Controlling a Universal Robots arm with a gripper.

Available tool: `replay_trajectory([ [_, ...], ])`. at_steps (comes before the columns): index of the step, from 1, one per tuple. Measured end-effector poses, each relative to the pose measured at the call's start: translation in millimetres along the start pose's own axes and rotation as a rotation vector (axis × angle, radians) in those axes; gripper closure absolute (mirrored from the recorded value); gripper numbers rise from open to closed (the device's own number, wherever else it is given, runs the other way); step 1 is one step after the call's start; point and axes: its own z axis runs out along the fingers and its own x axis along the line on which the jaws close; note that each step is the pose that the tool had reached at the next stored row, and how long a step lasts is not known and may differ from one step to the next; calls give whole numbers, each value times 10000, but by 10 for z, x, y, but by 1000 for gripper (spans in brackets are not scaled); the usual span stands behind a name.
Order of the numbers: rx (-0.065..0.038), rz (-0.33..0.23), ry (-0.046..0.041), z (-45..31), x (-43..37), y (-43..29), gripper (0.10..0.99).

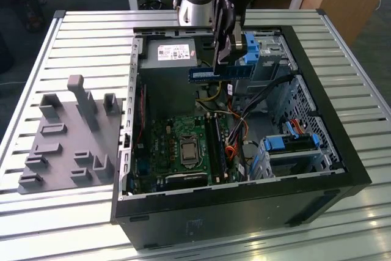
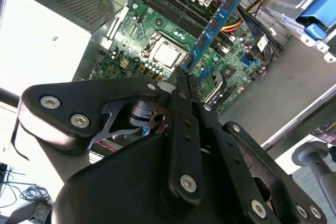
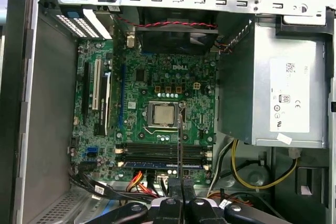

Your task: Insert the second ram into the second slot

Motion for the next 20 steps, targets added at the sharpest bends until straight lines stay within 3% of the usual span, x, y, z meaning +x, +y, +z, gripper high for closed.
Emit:
replay_trajectory([
  [20,23,1440,-54,0,1,-1,965],
])
